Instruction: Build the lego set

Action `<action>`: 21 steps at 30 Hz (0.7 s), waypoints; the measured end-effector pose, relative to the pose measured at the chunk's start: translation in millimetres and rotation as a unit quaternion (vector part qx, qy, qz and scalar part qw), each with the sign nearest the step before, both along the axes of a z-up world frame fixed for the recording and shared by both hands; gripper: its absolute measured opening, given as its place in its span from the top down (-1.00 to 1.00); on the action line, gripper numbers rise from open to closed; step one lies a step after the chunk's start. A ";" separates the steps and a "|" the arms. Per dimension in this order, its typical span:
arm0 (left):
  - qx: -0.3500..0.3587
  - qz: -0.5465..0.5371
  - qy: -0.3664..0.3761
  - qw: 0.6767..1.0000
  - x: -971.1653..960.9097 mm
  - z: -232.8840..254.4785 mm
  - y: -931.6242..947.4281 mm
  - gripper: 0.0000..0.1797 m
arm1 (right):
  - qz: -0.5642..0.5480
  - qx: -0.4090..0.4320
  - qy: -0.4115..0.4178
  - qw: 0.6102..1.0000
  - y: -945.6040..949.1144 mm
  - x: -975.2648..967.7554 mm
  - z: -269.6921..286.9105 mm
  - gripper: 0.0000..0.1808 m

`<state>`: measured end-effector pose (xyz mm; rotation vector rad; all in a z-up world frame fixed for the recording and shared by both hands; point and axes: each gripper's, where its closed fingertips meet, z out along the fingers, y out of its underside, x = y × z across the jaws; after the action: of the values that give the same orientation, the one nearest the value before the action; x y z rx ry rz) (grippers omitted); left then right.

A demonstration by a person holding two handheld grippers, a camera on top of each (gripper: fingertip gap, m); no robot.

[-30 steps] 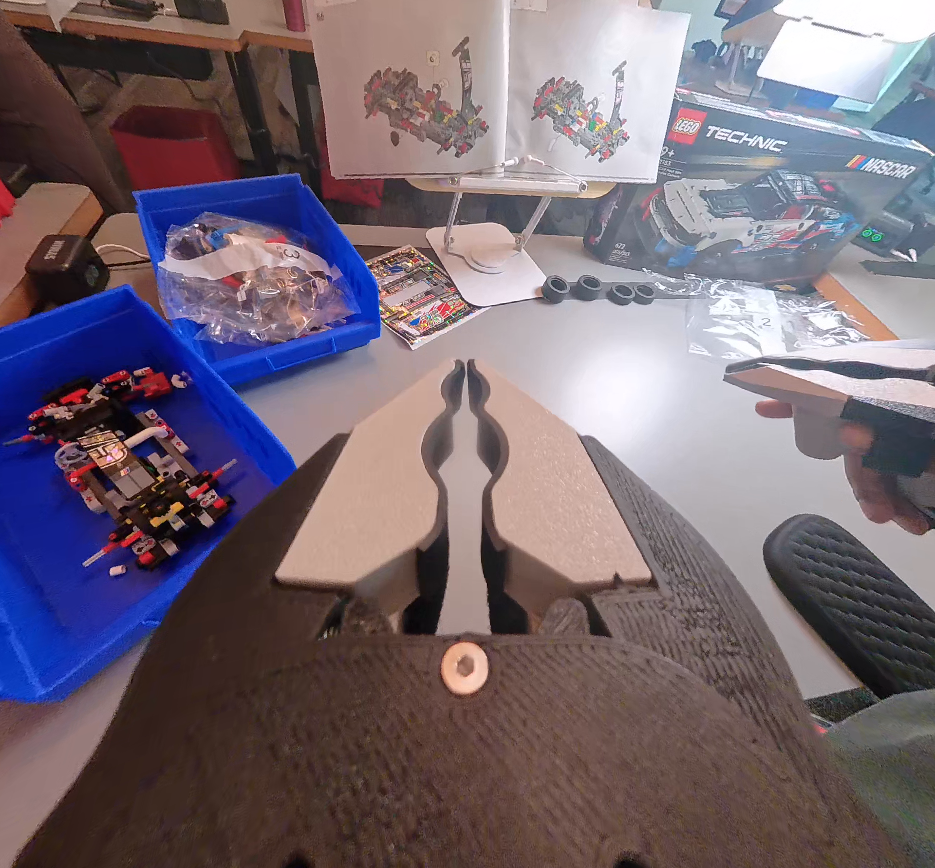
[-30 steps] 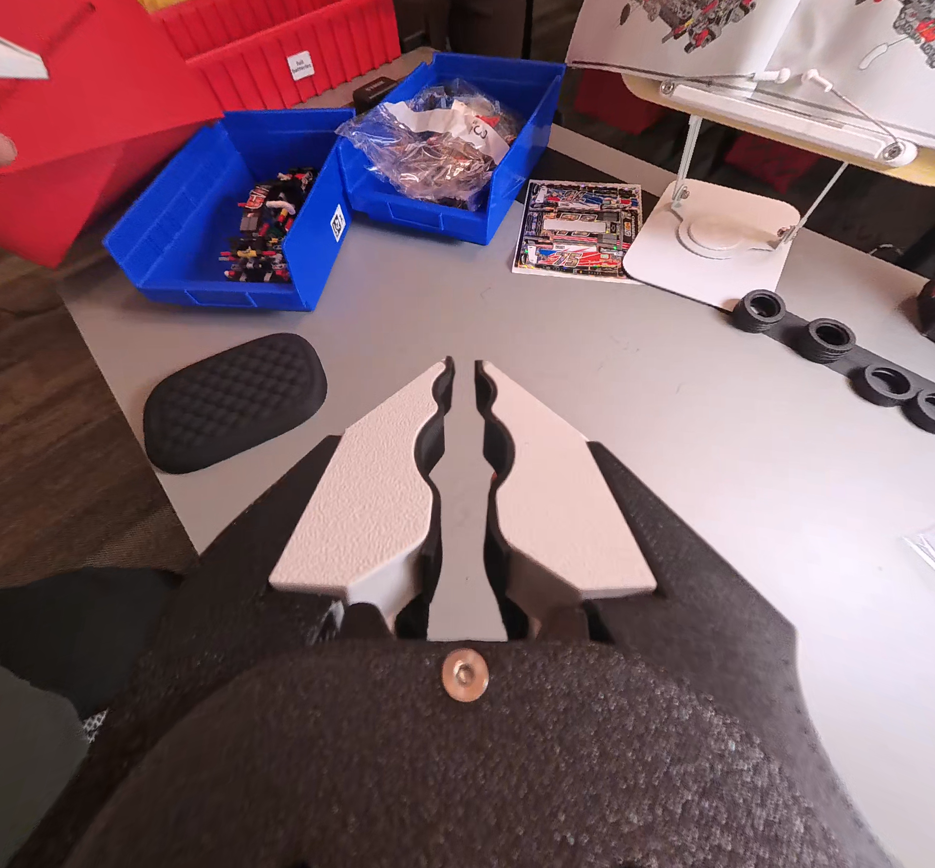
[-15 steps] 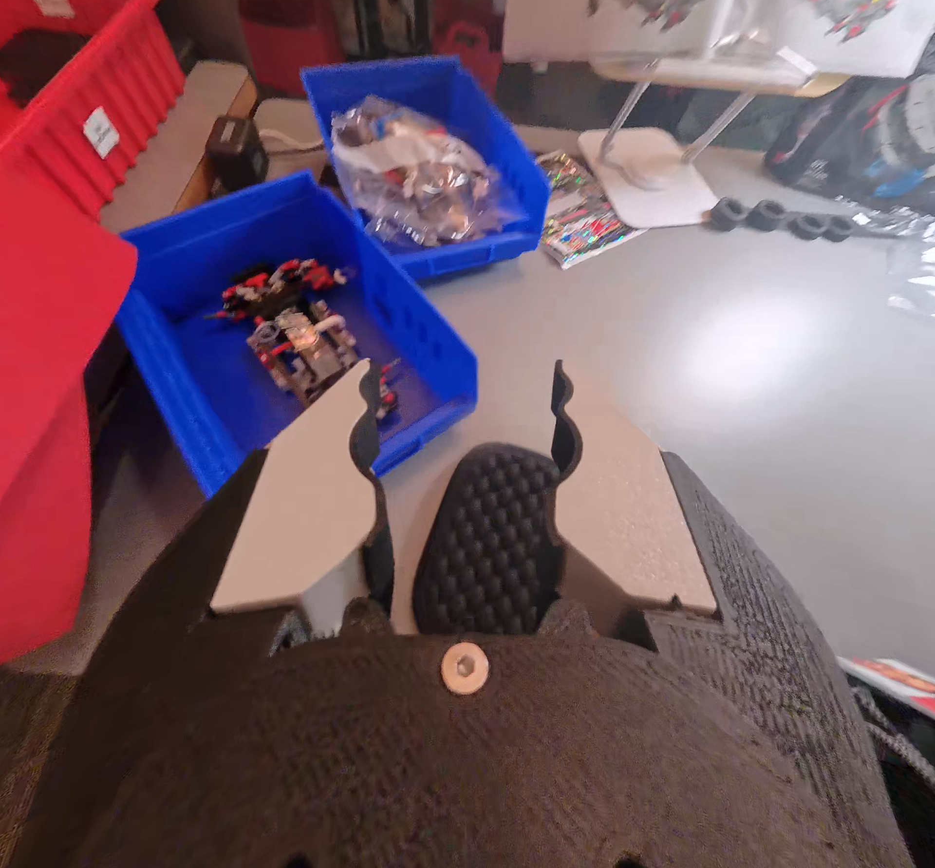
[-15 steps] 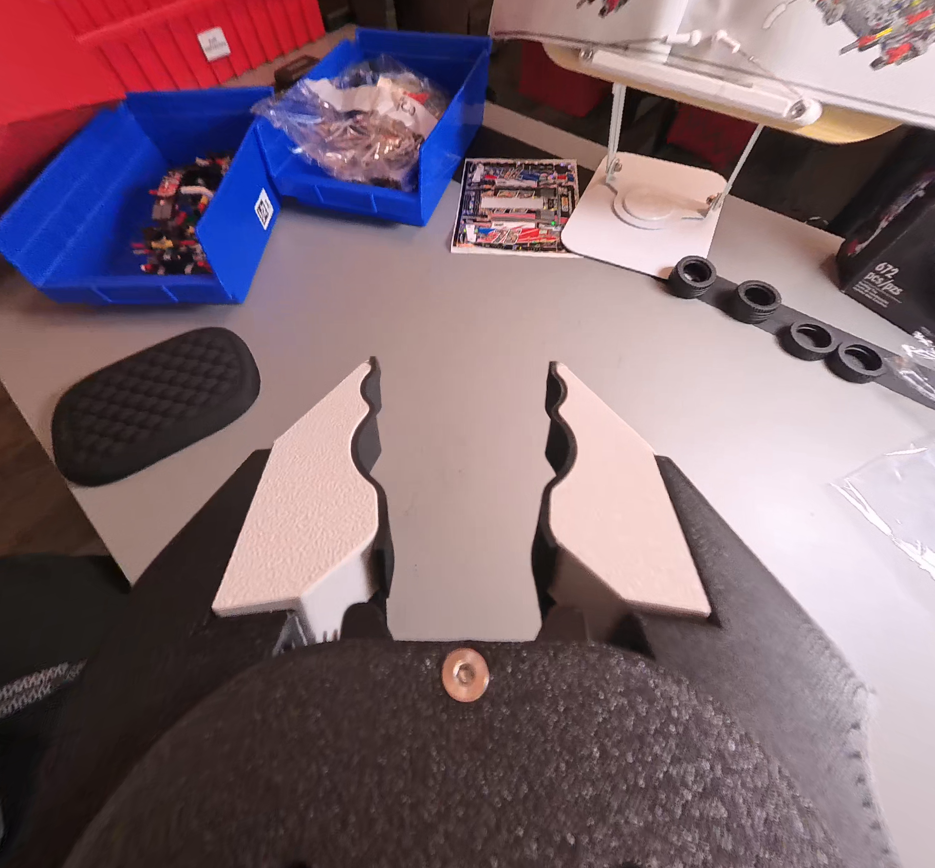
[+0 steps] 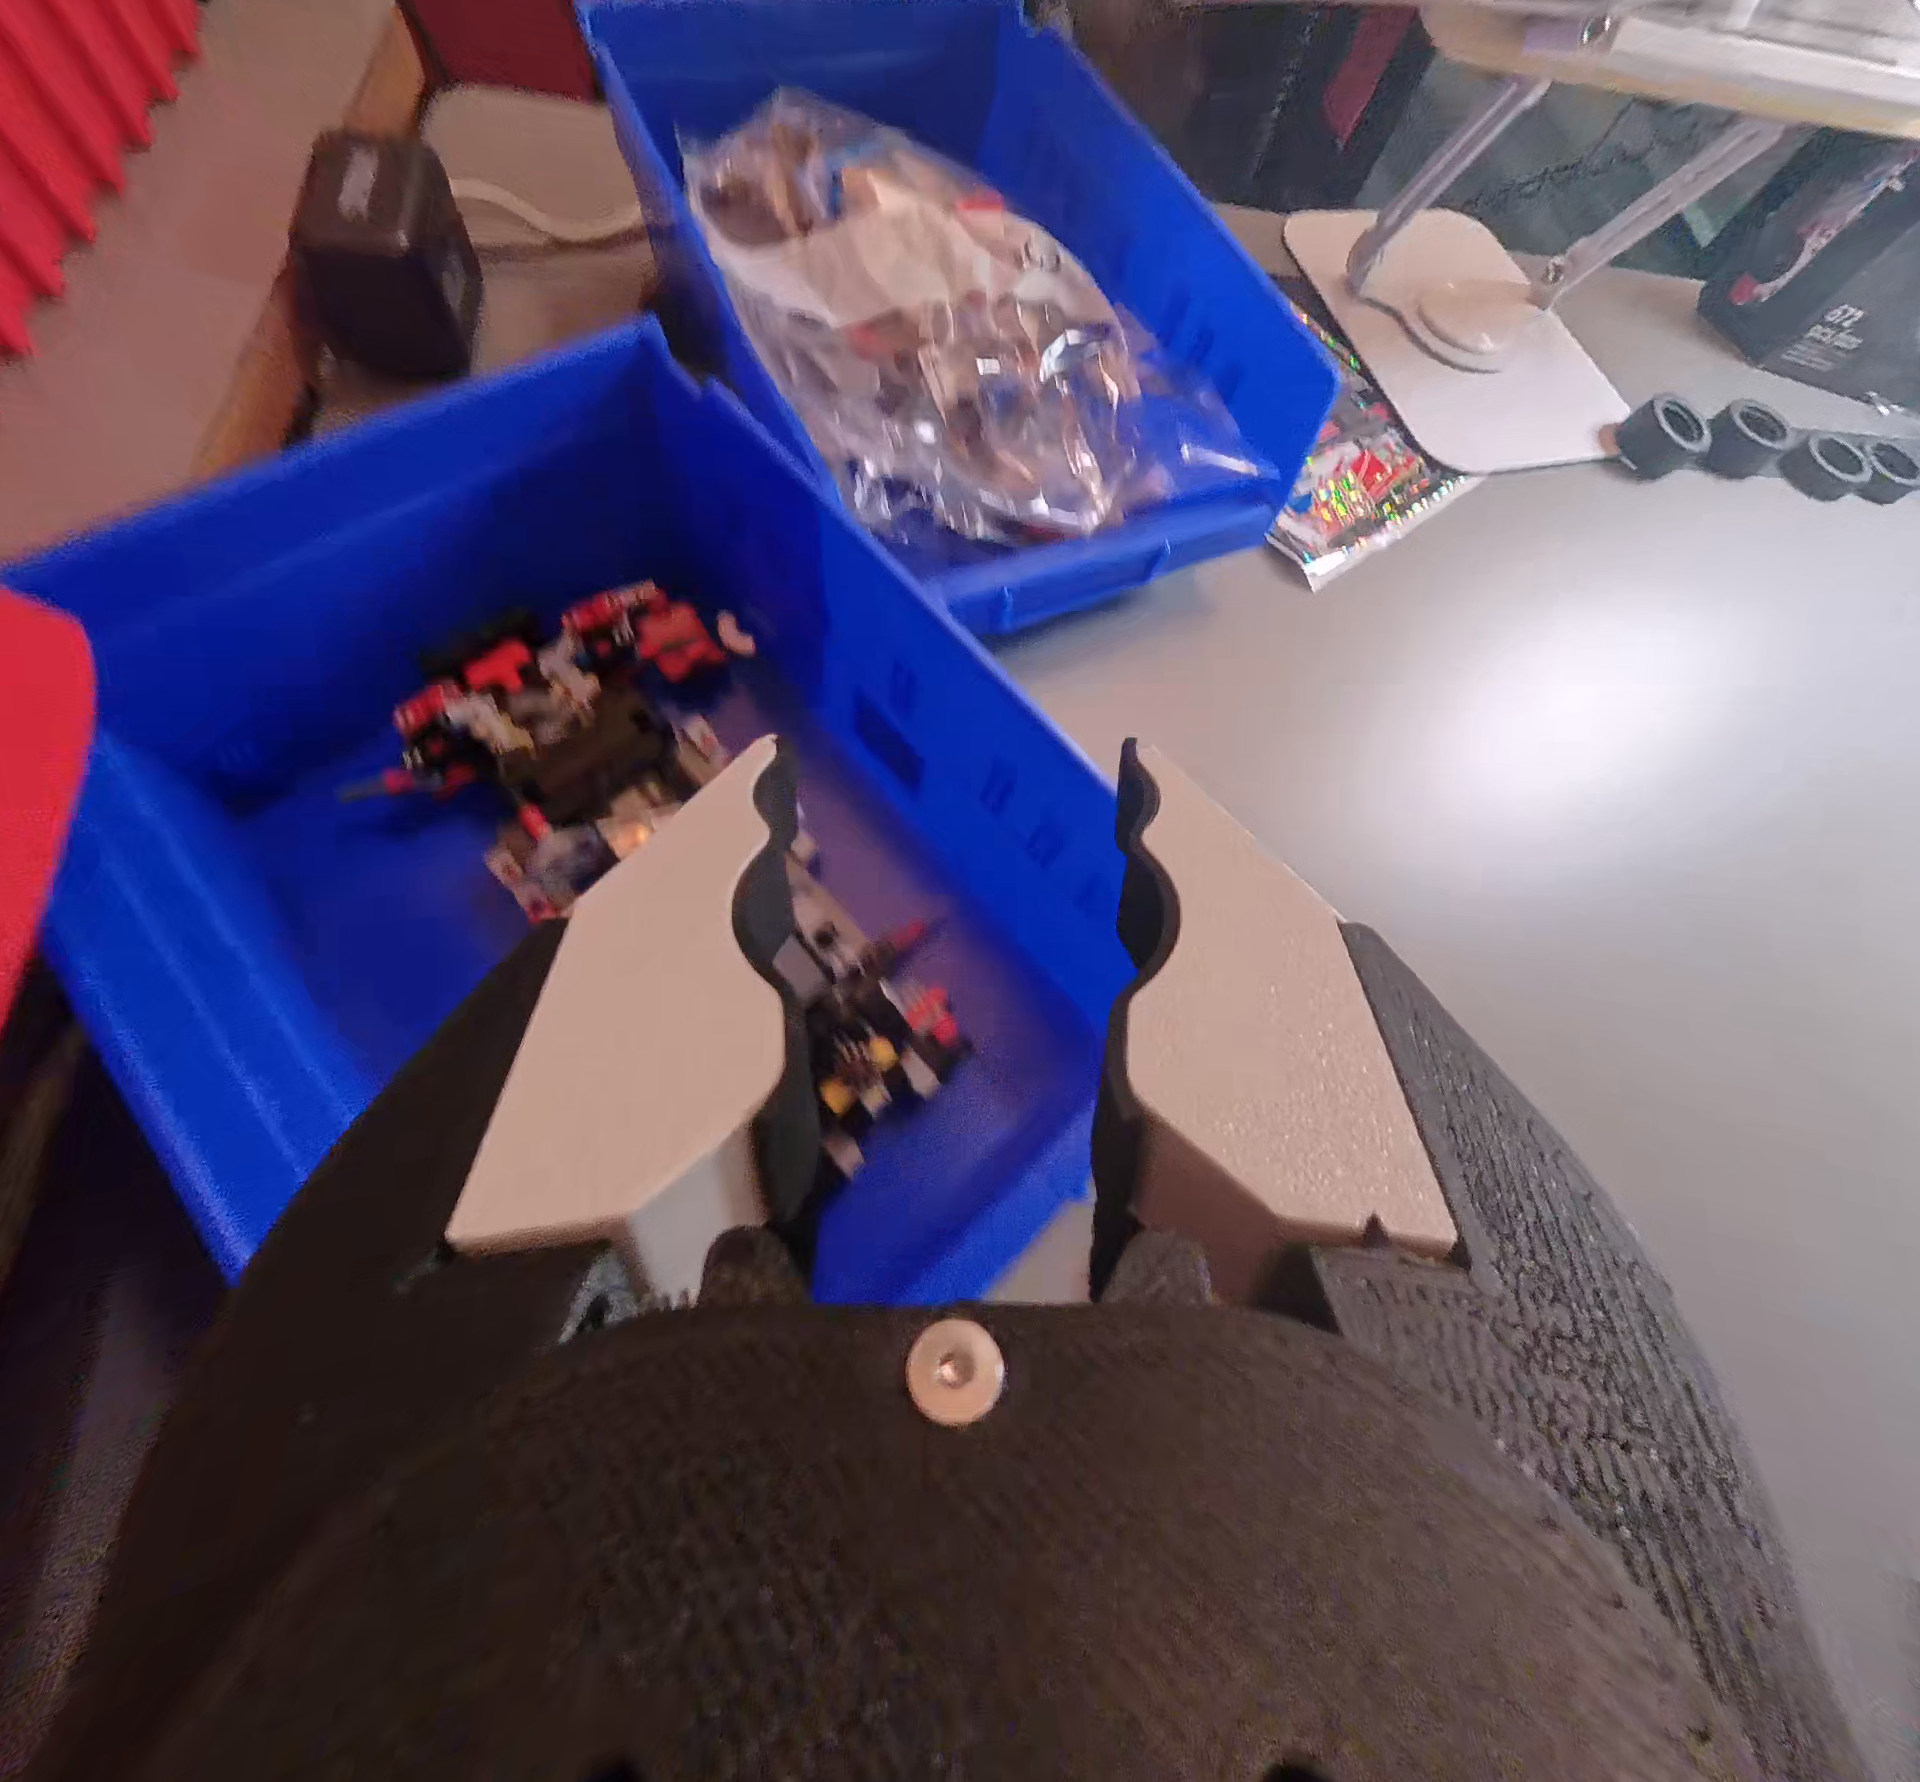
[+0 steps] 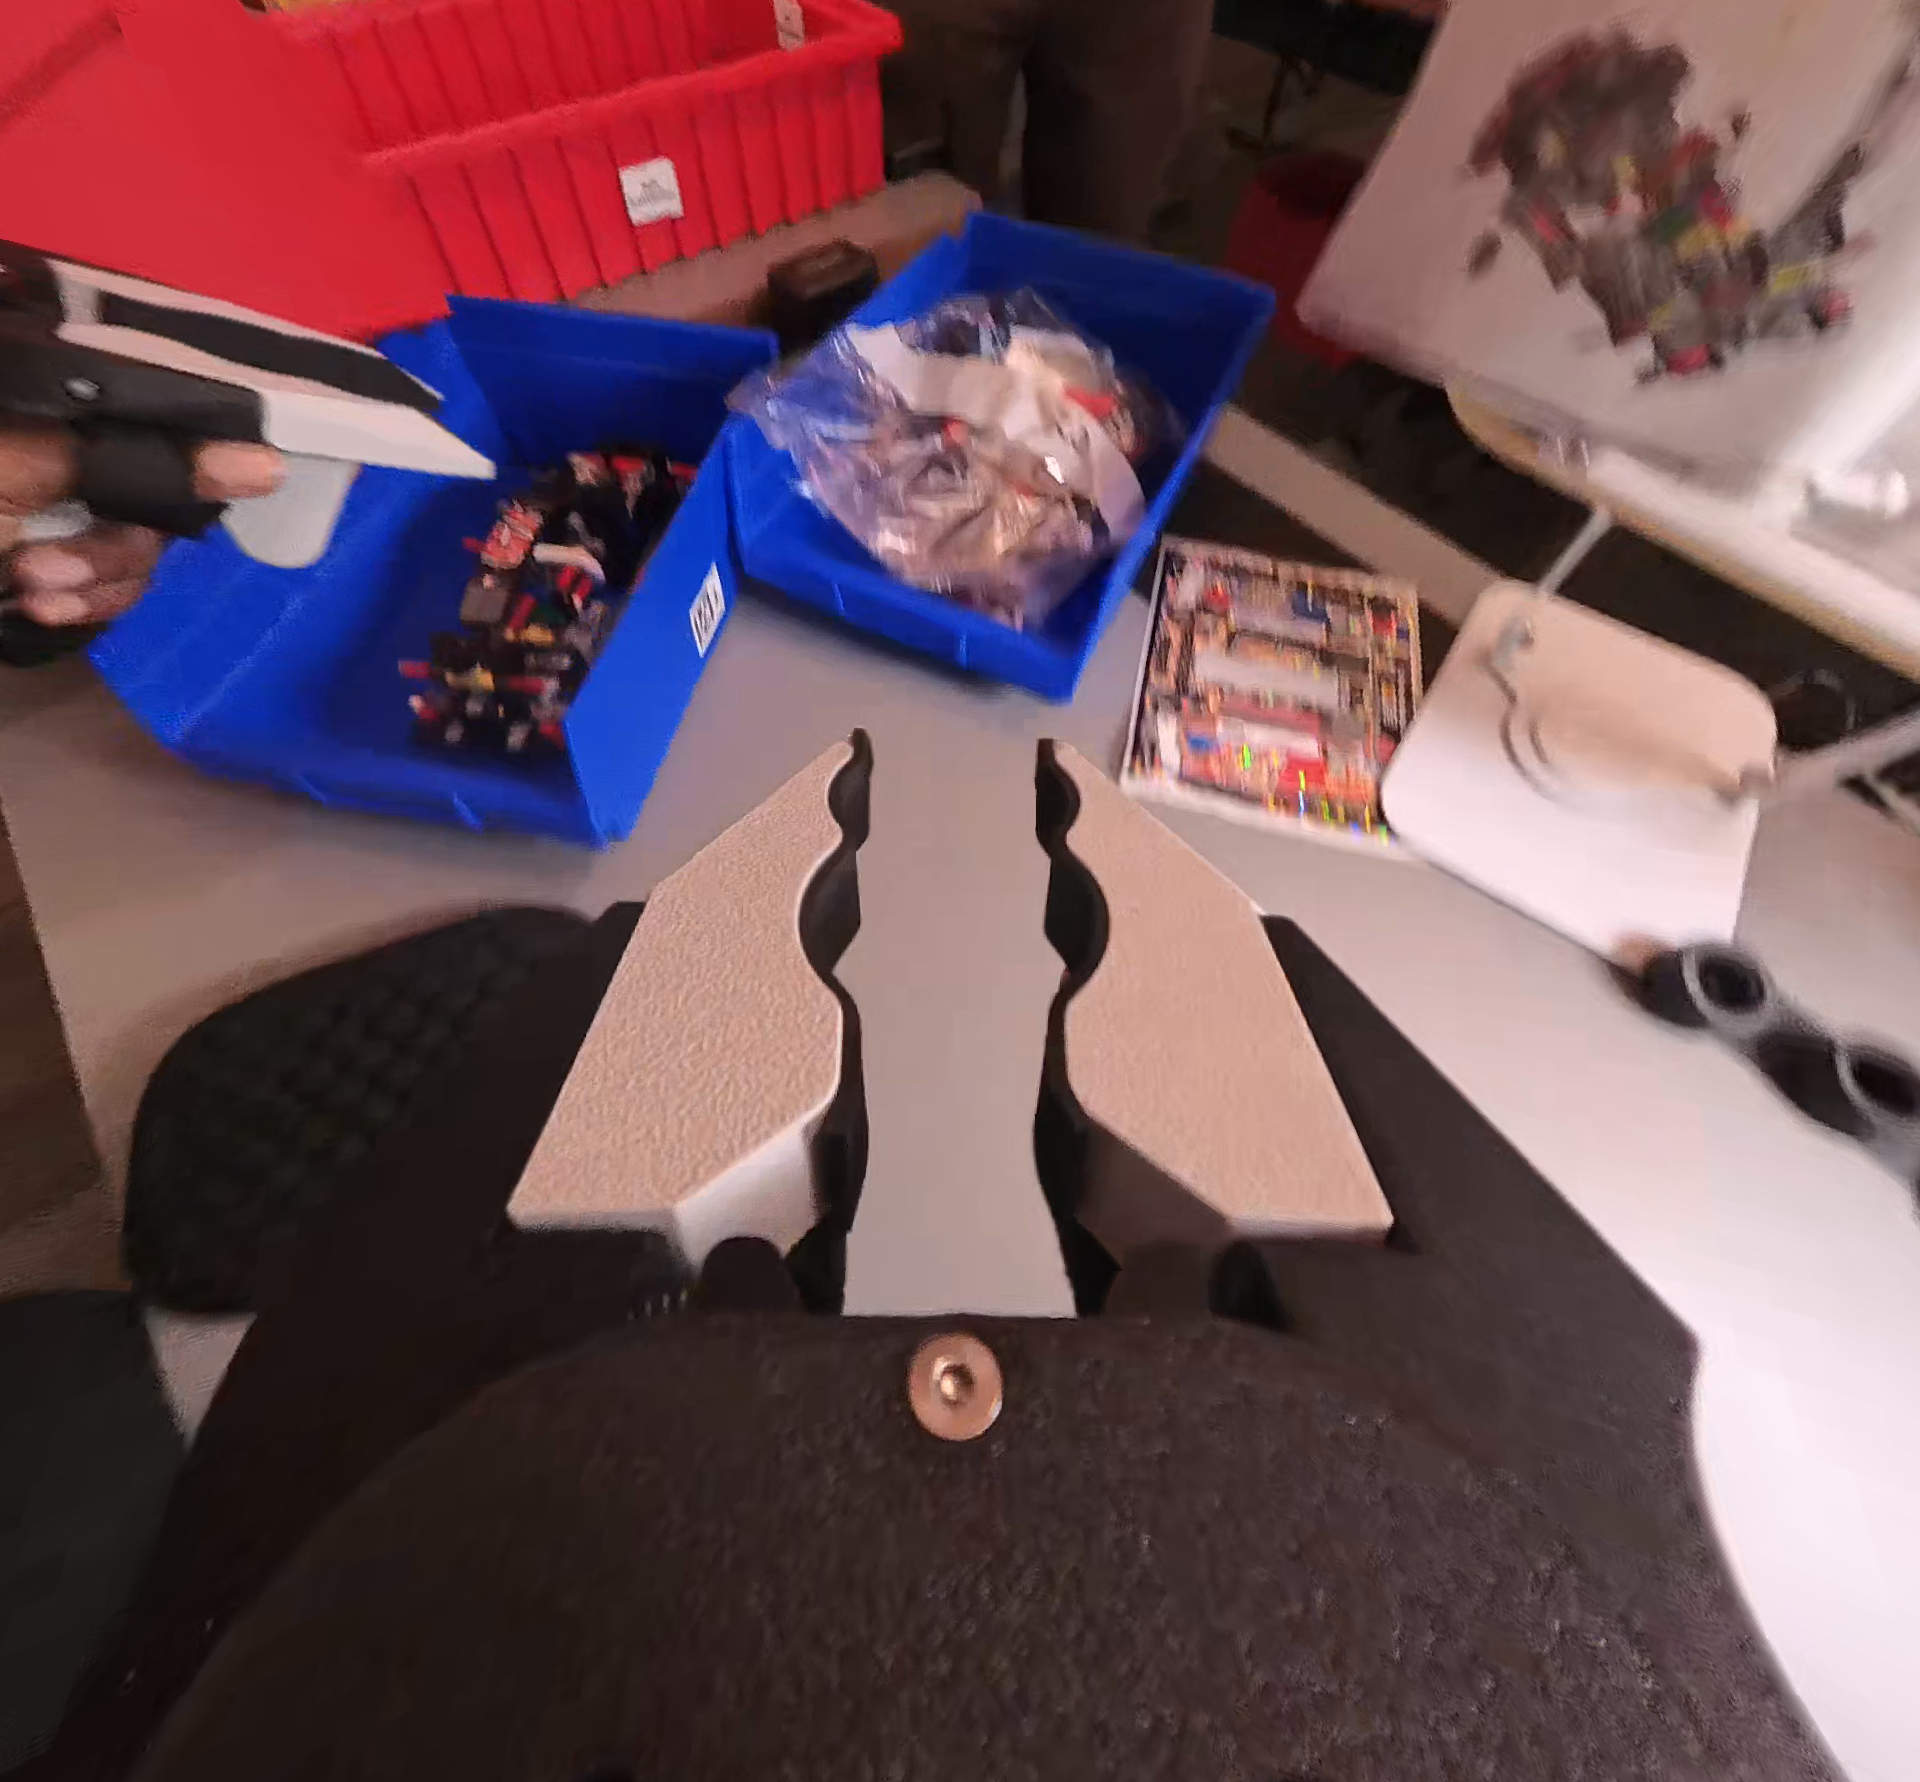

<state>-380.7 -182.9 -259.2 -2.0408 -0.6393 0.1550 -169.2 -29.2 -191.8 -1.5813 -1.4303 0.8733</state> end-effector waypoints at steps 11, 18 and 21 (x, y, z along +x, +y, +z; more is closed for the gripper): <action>0.090 -0.048 0.053 0.993 -64.6 53.9 52.2 0.89 | 0.154 0.102 -0.105 0.977 -2.0 -169.1 -75.2 0.54; 0.069 -0.069 0.013 0.995 -41.4 27.6 31.1 0.92 | 0.211 0.289 -0.244 0.901 45.6 -214.1 -157.7 0.32; 0.061 -0.075 -0.008 0.995 -32.6 14.0 25.2 0.92 | 0.228 0.310 -0.250 0.888 51.7 -217.9 -166.6 0.59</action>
<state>-413.3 -157.7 -245.1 -1.9652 -0.4915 0.0115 -387.1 22.5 -358.4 -1.0119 -2.2334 0.1780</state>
